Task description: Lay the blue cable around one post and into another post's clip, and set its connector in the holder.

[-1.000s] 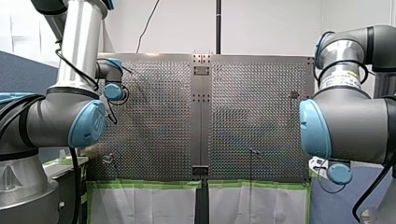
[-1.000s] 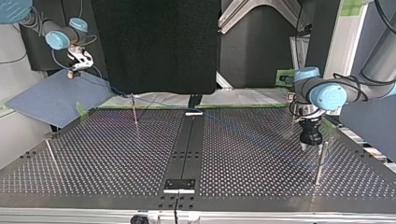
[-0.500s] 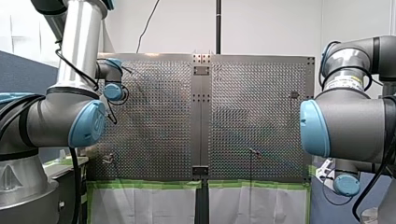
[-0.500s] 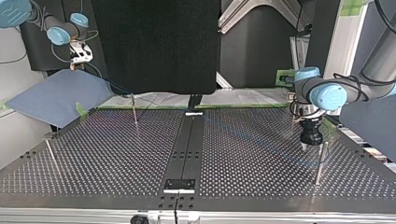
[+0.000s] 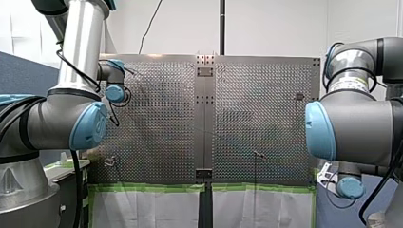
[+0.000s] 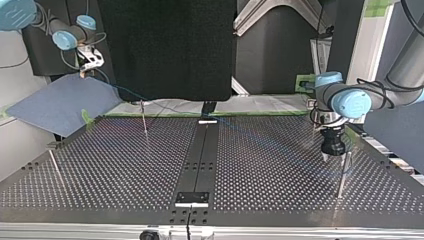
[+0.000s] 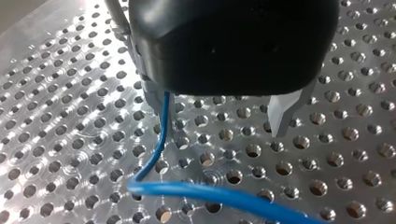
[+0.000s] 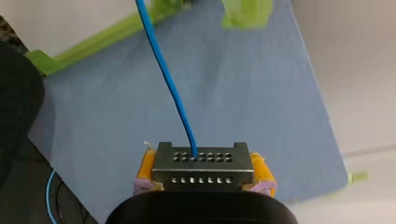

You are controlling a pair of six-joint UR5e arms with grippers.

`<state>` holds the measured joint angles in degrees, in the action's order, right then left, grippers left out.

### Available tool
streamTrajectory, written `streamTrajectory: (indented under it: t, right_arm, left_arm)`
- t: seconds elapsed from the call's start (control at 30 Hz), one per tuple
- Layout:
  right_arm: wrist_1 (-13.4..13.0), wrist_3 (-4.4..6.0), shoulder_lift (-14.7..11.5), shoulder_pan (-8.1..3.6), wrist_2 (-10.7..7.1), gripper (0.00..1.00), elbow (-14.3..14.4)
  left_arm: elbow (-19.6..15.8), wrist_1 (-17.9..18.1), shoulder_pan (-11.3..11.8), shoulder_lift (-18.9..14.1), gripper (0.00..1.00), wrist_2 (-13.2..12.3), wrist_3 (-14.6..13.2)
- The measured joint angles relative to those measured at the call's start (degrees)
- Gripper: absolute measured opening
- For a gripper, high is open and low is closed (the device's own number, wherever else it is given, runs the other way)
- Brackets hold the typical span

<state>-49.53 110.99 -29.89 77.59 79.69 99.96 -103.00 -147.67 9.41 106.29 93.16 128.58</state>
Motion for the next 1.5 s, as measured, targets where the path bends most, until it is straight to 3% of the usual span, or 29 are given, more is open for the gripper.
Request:
streamTrajectory:
  t: [0.17,0.37,0.53,0.63,0.9,1.17,1.5]
  right_arm:
    - [0.8,-2.73,-1.8,2.26,-2.16,0.0,-0.6]
    - [1.2,-5.64,-4.3,5.07,-1.57,0.0,-0.8]
    - [1.6,-6.8,-4.8,6.06,-1.52,0.0,-0.8]
    - [1.7,-6.76,-4.9,6.19,-1.51,0.0,-0.8]
    - [1.6,-5.55,-4.9,6.29,-1.53,0.0,-0.9]
    - [1.6,-4.59,-4.9,6.35,-1.63,0.0,-0.9]
    - [1.4,-3.79,-4.8,6.54,-2.42,0.0,-0.8]
  left_arm:
    - [0.0,0.0,0.0,0.0,1.0,0.1,0.0]
    - [-0.4,-0.3,-0.2,0.0,1.0,0.6,0.3]
    - [-1.6,0.6,-0.9,0.8,1.0,1.0,0.1]
    - [-1.9,0.4,-1.8,2.0,1.0,1.3,-0.9]
    - [-2.9,0.2,-5.5,3.5,1.0,5.1,-4.2]
    - [-6.4,3.2,-6.0,3.6,1.0,7.4,-5.0]
    - [-9.7,5.8,-6.1,4.7,1.0,8.1,-6.1]
